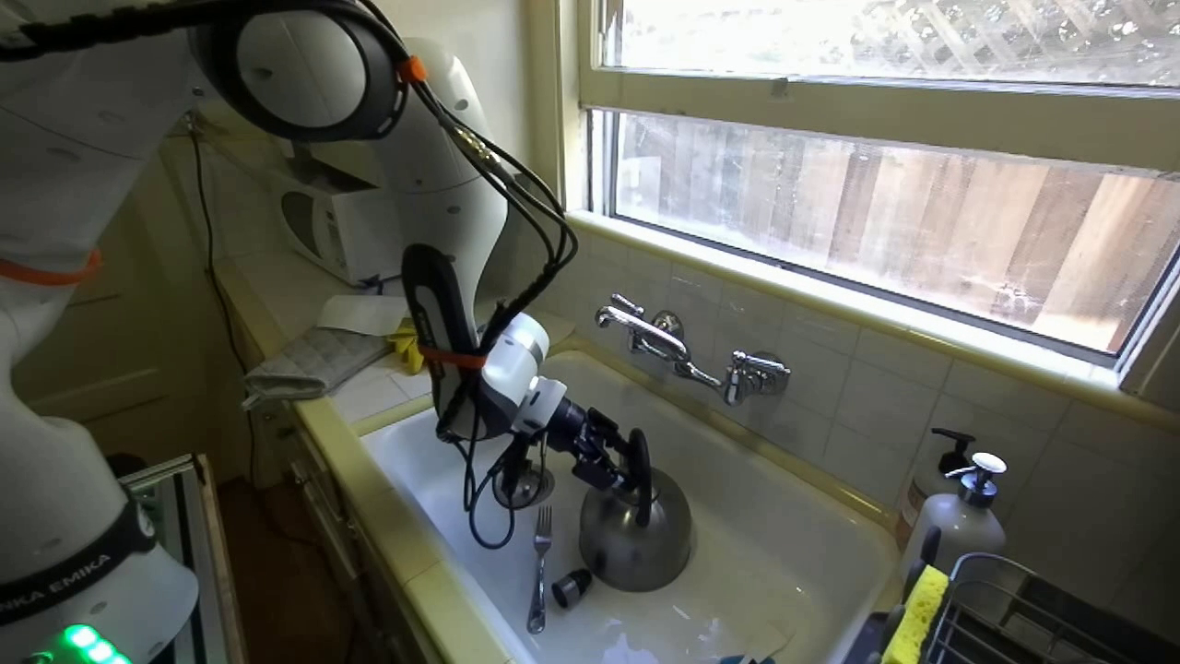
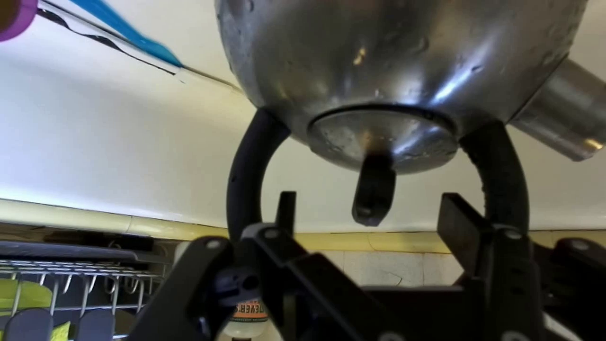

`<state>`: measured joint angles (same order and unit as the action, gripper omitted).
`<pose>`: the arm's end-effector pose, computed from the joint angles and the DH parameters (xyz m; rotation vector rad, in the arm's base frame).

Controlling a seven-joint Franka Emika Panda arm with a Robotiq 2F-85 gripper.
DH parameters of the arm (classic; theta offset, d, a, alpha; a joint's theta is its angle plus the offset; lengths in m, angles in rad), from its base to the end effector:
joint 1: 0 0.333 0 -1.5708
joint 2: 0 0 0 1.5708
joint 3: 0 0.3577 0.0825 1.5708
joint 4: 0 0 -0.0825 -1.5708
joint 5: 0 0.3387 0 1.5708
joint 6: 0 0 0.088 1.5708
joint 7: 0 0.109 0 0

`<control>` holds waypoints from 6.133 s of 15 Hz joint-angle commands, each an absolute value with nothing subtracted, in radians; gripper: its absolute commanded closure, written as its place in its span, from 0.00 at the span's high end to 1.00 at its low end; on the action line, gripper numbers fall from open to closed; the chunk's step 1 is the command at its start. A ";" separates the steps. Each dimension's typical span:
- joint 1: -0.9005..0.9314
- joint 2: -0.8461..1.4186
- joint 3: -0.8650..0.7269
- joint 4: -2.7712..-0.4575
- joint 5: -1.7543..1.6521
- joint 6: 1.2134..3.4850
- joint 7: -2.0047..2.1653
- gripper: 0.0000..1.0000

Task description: Remove the lid from the silver kettle then place the kettle on the dishrack.

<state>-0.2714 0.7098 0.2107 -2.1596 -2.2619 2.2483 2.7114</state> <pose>0.5210 -0.0523 0.1243 2.2923 -0.8751 1.2179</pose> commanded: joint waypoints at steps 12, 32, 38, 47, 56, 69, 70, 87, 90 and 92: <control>-0.391 0.723 0.331 -2.169 -2.306 2.178 2.776 0.05; -0.293 0.516 0.190 -2.343 -2.288 2.559 2.714 0.05; -0.294 0.555 0.112 -2.352 -2.286 2.576 2.622 0.05; -0.386 0.697 0.047 -2.258 -2.253 2.706 2.446 0.05; -0.403 0.772 0.023 -2.202 -2.119 2.699 2.222 0.05; -0.403 0.640 0.020 -2.283 -2.003 2.717 2.067 1.00; -0.409 0.613 0.024 -2.297 -2.027 2.724 2.073 1.00; -0.422 0.425 0.029 -2.307 -2.173 2.829 2.073 1.00; -0.443 0.422 0.052 -2.276 -2.254 2.880 2.106 1.00; -0.463 0.436 0.083 -2.222 -2.357 2.935 2.129 1.00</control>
